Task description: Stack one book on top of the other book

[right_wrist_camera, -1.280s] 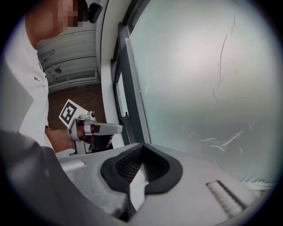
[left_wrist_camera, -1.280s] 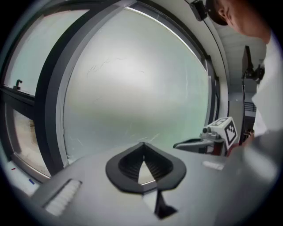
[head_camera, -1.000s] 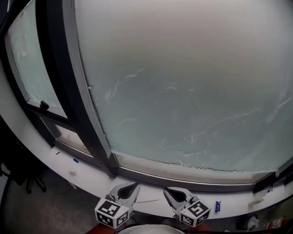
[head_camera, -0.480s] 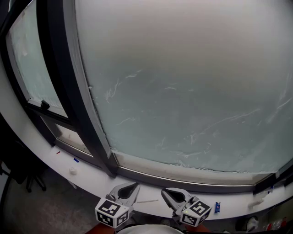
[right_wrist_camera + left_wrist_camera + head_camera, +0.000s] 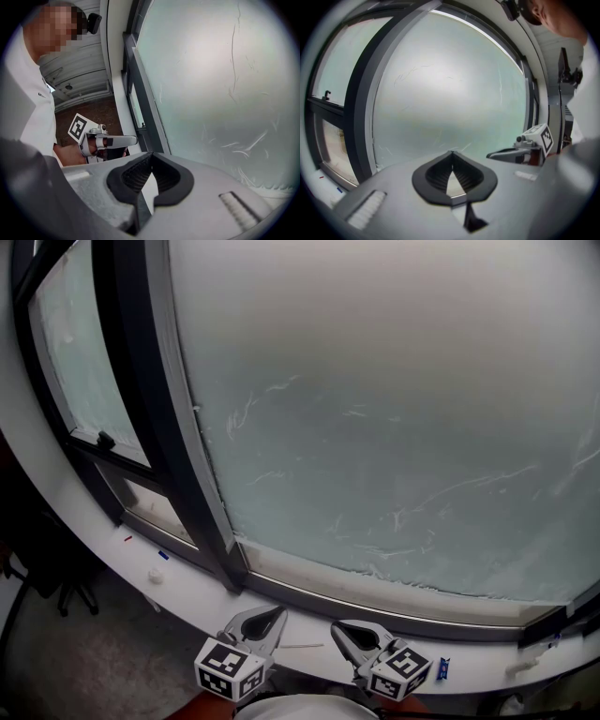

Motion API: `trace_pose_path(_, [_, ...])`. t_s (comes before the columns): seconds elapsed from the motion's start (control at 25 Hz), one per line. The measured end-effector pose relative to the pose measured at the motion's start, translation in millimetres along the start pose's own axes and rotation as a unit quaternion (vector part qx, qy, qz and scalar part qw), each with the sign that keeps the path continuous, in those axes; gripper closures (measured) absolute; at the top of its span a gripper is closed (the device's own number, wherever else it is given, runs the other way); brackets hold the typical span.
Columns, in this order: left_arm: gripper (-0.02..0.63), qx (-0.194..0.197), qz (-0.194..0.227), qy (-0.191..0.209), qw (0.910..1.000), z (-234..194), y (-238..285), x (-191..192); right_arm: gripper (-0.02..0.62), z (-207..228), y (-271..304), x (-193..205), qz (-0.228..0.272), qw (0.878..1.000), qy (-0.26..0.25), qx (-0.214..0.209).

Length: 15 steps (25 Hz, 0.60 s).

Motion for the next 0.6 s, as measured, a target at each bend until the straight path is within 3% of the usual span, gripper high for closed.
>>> trace_pose_path(0.32, [0.601,-0.063,0.009,-0.018,0.9978,30,-19,9,0.594,0,-7,-1,-0.033,0.997,-0.029,-0.070])
trace_pose_path(0.6, [0.600,-0.133,0.007,-0.053,0.9896,60,-39,30,0.594,3,-7,10,-0.076,0.987,-0.039,-0.136])
Point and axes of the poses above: the fingertips, and each gripper's own axes: y forward along the fingers, z to its right, x out of its underside, the point moved 10 cm from there along -y, backward along the fingers, and after that the axes turned 8 degrees about y, right-handed, at the moved point
